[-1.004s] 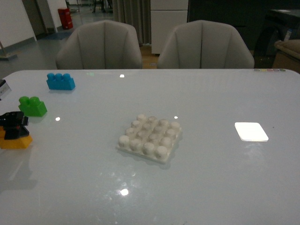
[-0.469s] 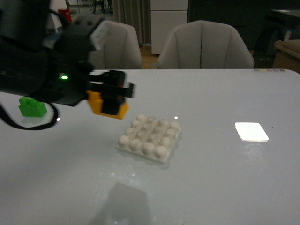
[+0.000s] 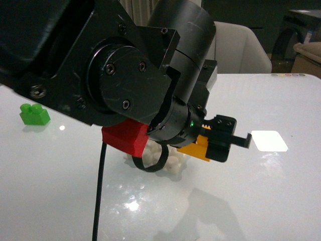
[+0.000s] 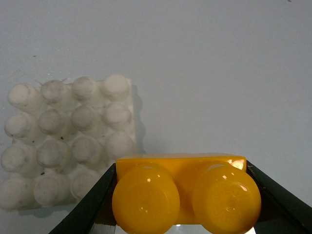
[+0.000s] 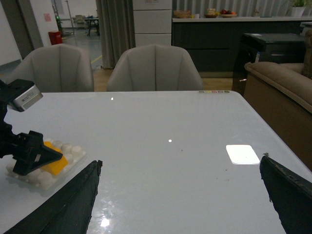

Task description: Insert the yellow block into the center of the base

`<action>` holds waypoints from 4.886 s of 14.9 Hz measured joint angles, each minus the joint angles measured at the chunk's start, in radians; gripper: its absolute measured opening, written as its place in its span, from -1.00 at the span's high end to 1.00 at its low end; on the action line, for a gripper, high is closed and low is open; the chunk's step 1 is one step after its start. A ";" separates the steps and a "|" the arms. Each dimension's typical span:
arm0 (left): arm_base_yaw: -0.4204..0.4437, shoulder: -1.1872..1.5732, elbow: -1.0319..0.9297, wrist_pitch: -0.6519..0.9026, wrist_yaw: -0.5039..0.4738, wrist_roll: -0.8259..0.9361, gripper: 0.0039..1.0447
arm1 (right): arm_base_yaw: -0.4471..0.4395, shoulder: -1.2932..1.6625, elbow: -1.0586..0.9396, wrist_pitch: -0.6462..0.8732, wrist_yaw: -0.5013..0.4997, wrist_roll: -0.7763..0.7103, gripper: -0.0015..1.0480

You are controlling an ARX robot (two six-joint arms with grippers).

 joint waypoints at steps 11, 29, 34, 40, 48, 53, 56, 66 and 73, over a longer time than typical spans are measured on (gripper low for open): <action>0.162 0.184 0.170 -0.051 0.043 0.003 -0.23 | 0.000 0.000 0.000 0.000 0.000 0.000 -0.88; 0.180 0.250 0.234 -0.130 0.051 0.130 -0.62 | 0.000 0.000 0.000 0.000 0.000 0.000 -0.88; 0.180 0.166 0.251 -0.138 0.081 0.124 -0.88 | 0.000 0.000 0.000 0.000 0.000 0.000 -0.88; 0.159 -0.202 -0.129 0.426 -0.159 0.112 -0.56 | 0.000 0.000 0.000 0.000 0.000 0.000 -0.88; 0.329 -0.607 -0.559 0.663 -0.199 0.104 0.06 | 0.000 0.000 0.000 0.000 0.000 0.000 -0.88; 0.409 -0.966 -0.811 0.465 -0.121 0.101 0.52 | 0.000 0.000 0.000 0.000 0.000 0.000 -0.88; 0.464 -1.225 -0.956 0.481 -0.045 0.100 0.97 | 0.000 0.000 0.000 0.000 0.000 0.000 -0.88; 0.587 -1.666 -1.184 0.250 0.084 0.098 0.97 | 0.000 0.000 0.000 0.000 0.000 0.000 -0.88; 0.587 -1.806 -1.184 0.121 0.084 0.098 0.97 | 0.000 0.000 0.000 0.000 0.000 0.000 -0.88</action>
